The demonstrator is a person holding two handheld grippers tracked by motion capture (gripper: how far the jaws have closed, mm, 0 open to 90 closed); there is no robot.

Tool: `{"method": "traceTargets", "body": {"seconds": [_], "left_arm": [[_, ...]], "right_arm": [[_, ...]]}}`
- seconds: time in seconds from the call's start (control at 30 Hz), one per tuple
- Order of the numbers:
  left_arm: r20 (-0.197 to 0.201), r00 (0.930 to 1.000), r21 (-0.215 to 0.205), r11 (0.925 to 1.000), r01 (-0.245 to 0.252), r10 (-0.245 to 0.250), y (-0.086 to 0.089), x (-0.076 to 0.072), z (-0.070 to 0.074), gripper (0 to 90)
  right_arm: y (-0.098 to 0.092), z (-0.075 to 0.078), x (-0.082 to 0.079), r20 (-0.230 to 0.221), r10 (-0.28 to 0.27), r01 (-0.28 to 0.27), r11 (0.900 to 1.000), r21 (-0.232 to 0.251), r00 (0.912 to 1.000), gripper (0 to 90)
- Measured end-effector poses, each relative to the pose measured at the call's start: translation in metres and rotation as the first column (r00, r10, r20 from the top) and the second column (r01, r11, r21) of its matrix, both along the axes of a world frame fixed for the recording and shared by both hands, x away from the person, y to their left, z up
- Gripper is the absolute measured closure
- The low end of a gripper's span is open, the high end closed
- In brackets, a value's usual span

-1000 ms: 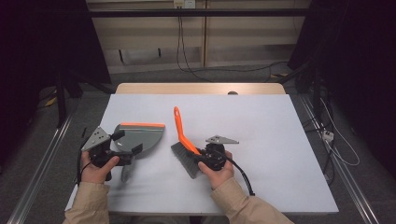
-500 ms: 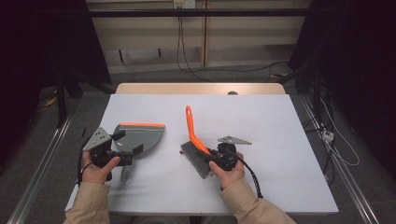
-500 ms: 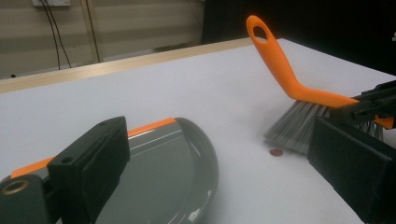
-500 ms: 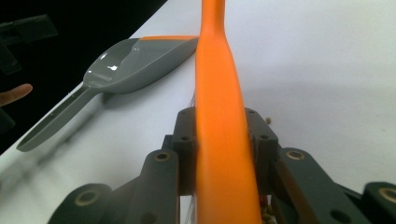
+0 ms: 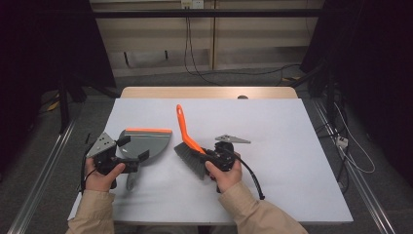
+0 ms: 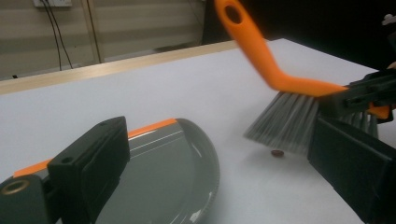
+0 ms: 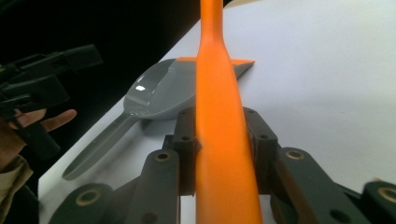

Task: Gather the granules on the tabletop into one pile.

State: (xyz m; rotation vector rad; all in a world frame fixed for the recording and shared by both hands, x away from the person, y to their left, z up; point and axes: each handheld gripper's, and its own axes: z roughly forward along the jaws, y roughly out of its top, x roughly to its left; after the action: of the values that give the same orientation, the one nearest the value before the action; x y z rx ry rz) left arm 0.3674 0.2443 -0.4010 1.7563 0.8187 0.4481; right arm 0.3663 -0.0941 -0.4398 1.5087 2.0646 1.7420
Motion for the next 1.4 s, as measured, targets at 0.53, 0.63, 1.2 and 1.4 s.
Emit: {"method": "traceTargets", "body": {"seconds": [0.53,0.63,1.2,1.4], "left_arm": [[0.004,1.0,0.003,1.0,-0.004,0.004,0.002,-0.001,0.0,5.8],[0.005,1.0,0.004,1.0,-0.003,0.003,0.001,-0.001,0.0,5.8],[0.006,1.0,0.005,1.0,0.002,-0.002,0.0,0.0,-0.001,5.8],[0.003,1.0,0.006,1.0,-0.001,0.001,0.001,0.0,-0.001,5.8]], "right_arm": [[-0.002,-0.012,0.011,-0.051,-0.041,0.034,0.991,-0.13,0.9979,70.8],[-0.015,-0.015,0.01,-0.072,-0.057,0.049,0.993,-0.104,0.9958,70.7],[-0.037,0.002,0.006,0.038,0.124,-0.123,0.992,-0.021,0.9915,71.1],[-0.053,0.006,-0.001,0.104,0.321,-0.314,0.946,-0.079,0.9415,71.1]]}}
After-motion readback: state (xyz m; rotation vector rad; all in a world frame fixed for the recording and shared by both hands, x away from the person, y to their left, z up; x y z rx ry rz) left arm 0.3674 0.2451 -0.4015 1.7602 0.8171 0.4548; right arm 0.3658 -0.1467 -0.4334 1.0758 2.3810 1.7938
